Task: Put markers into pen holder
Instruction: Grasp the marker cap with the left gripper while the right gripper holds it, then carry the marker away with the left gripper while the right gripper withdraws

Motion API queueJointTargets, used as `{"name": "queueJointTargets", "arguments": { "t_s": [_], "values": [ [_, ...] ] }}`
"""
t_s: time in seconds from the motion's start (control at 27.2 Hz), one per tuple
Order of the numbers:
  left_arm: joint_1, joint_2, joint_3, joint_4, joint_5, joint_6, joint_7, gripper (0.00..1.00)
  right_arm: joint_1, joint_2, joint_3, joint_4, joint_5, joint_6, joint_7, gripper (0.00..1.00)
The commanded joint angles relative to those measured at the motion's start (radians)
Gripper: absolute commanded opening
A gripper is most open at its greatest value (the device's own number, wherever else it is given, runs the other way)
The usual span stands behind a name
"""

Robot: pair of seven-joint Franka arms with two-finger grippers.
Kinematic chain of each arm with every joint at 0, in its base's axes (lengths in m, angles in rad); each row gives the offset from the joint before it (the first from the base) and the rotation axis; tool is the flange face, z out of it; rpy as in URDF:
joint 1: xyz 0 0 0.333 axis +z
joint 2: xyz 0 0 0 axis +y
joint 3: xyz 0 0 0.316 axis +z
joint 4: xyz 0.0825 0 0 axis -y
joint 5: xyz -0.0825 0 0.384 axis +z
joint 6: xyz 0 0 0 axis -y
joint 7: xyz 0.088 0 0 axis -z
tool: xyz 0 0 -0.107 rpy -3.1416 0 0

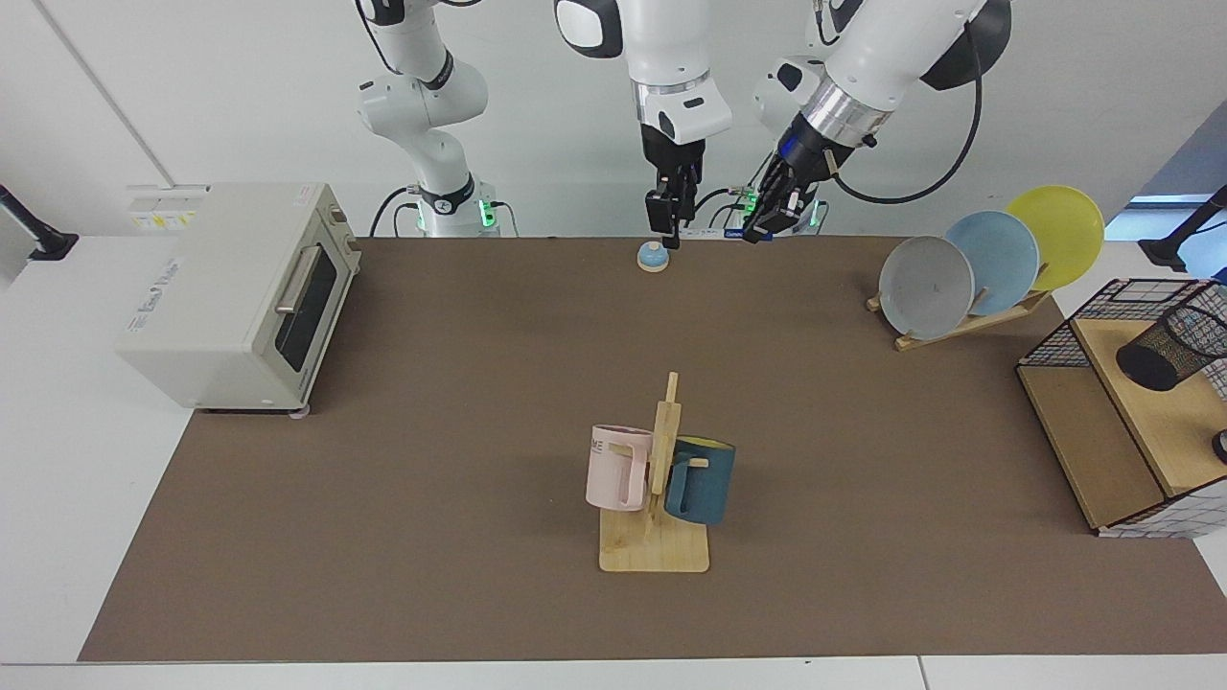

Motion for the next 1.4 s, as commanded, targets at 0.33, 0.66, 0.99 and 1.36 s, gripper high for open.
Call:
{"name": "queueJointTargets", "arguments": {
  "t_s": [0.33,0.66,0.99,1.36],
  "values": [
    [0.005,-0.007,0.02,0.033,0.173,-0.066,-0.045,0.0,-0.095,-0.087,0.002,-0.056,0.0,-0.059,0.017,1.0],
    [0.014,-0.007,0.075,0.052,0.482,-0.072,-0.032,0.0,-0.113,-0.136,-0.239,-0.069,0.009,-0.152,0.028,1.0],
    [0.016,-0.013,0.188,0.052,0.844,-0.068,-0.029,0.0,-0.122,-0.119,-0.524,-0.067,0.006,-0.089,0.033,1.0],
    [0.016,-0.021,0.303,0.047,1.135,-0.02,-0.004,0.0,-0.151,-0.132,-0.77,-0.066,0.092,-0.141,0.105,1.0]
  ]
}}
